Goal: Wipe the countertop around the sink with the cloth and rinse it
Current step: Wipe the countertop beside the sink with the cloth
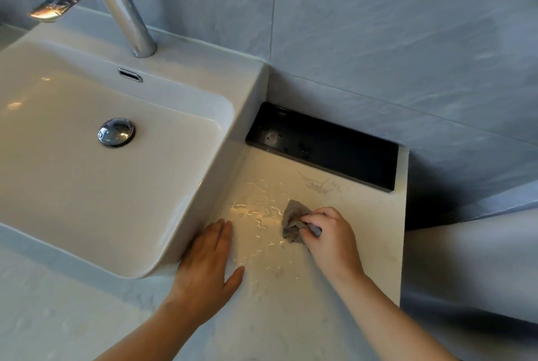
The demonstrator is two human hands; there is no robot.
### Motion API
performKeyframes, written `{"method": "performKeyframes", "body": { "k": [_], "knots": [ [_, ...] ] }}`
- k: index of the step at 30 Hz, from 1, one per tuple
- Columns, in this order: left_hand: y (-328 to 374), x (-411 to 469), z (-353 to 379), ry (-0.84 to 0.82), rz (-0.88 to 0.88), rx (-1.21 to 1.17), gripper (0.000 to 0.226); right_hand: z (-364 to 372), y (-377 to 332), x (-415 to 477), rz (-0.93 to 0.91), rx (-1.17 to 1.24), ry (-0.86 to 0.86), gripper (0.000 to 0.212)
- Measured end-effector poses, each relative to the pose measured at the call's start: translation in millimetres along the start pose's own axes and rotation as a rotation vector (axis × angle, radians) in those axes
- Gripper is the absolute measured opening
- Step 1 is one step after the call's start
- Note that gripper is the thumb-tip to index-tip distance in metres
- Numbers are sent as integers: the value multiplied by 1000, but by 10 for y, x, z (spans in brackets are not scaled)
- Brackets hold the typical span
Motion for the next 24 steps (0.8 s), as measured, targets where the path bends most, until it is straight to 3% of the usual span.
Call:
{"method": "performKeyframes", "body": {
  "k": [7, 12, 16, 24],
  "knots": [
    [9, 7, 0, 77, 24, 6, 73, -309, -63, 535, -14, 94, 211, 19],
    [43, 7, 8, 95, 0, 12, 73, -85, -17, 885, -34, -77, 169, 21],
    [45, 31, -16, 81, -38, -42, 74, 26, 10, 772, -65, -115, 247, 24],
    [57, 44, 29, 70, -68, -26, 74, 53, 20, 549, -131, -206, 154, 24]
  ]
}}
Point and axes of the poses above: each hand's wrist, its own x-axis towards the middle knuckle, its own z-axis out of the palm, y = z × x, the point moved 1 cm from there along x, towards the middle knuckle, and after that the axes turned 4 degrees about -y, right-handed, at the moved point
